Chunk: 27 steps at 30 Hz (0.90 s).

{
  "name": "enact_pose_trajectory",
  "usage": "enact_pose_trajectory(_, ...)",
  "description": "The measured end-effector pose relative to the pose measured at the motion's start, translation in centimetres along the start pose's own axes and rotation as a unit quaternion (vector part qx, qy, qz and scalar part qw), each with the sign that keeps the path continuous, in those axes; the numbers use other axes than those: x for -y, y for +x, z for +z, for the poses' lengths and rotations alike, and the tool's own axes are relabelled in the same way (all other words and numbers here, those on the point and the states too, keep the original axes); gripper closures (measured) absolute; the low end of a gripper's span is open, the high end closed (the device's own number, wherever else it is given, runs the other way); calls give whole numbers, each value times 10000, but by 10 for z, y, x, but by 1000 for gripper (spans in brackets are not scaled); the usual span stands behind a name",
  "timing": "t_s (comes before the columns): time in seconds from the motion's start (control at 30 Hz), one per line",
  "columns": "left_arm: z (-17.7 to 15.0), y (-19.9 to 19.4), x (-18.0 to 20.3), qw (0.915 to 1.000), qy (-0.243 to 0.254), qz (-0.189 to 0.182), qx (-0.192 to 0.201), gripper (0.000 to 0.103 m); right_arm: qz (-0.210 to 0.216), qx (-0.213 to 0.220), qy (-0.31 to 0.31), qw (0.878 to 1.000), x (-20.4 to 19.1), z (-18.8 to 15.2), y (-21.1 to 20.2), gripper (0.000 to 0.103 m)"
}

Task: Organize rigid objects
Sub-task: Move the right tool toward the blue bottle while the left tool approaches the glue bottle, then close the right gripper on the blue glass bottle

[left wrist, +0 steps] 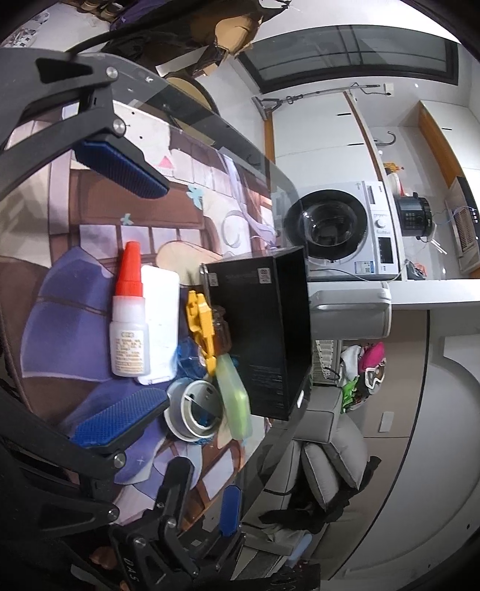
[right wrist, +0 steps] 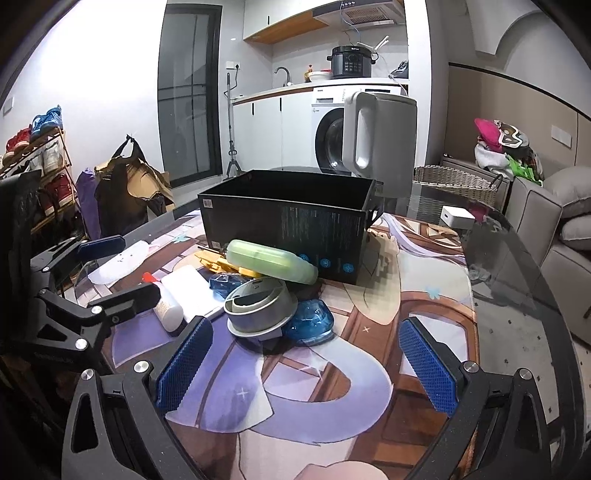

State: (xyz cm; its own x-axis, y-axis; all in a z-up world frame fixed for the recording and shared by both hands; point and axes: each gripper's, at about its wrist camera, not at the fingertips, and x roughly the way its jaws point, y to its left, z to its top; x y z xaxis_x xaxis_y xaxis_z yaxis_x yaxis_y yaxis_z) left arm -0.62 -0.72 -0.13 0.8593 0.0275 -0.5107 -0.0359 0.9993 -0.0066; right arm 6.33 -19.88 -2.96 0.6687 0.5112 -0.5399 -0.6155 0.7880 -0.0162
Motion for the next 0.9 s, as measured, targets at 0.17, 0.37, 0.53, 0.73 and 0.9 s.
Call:
enact_pose_trajectory(0.17,-4,5,-4,9999,-59,28,-152,0,21,-74,12,10000,1,0,3,0)
enact_pose_trajectory(0.37,-6,11,-2,9994,-33,-44,-346,0,-17,-177,-32,9998,3,2,7,0)
enact_pose_trajectory(0.53,-8,15,-2,9991,-11,-42,-431,0,-2,-318,-83,9995,6,5,12,0)
enact_pose_trajectory(0.73,-8,16,-2,9986,-14,-147,-505,0,-219,-678,-177,9973,12,6,26,0)
enact_pose_trajectory(0.9,-8,17,0,9982,19,-210,-562,0,-304,-952,-191,9948,17,7,35,0)
